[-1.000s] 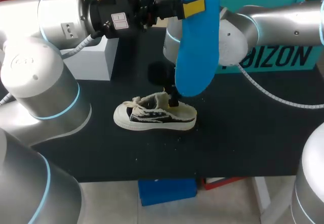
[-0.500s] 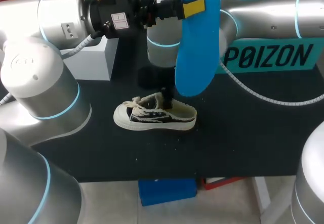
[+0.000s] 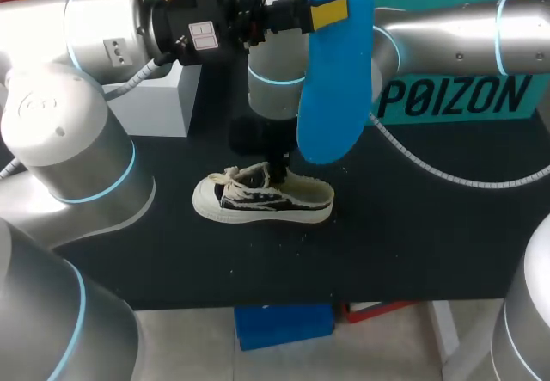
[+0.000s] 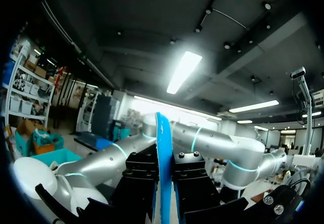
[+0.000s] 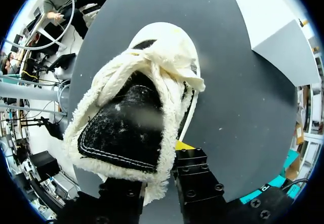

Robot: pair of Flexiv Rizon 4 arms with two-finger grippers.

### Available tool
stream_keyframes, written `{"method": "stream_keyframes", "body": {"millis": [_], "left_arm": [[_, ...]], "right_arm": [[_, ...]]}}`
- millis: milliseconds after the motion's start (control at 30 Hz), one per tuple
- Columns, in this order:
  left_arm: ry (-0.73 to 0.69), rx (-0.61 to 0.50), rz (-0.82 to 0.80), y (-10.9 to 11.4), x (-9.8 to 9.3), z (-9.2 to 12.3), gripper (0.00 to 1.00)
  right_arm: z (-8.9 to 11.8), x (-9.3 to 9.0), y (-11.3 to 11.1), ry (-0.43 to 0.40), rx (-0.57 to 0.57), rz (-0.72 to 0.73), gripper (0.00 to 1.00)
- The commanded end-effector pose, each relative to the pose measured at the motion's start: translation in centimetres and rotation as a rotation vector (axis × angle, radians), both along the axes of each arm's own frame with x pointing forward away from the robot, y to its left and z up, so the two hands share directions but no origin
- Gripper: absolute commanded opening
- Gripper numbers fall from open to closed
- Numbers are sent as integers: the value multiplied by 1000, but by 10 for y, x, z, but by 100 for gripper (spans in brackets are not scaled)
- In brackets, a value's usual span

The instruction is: Take the shoe out of the shoebox, open the shoe tongue, remove and reinsert the insole, then place the shoe into the shoebox

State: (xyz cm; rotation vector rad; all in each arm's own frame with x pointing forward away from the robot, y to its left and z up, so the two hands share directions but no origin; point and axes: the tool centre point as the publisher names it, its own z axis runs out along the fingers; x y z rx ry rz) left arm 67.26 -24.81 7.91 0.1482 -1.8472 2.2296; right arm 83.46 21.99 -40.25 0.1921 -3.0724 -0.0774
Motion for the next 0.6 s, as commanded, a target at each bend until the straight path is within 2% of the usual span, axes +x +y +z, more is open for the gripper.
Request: {"method": "stream_keyframes", "body": {"millis": [33,567,600], "left_arm": [[1,2,3,0,-2,-1,0],[1,2,3,0,-2,-1,0],[1,2,3,0,-2,-1,0]], "right_arm": [[-1,-2,-1,0,2,0,0],[-1,-2,-1,0,2,0,0],[14,3,-1,-31,-12,-30,0]]}}
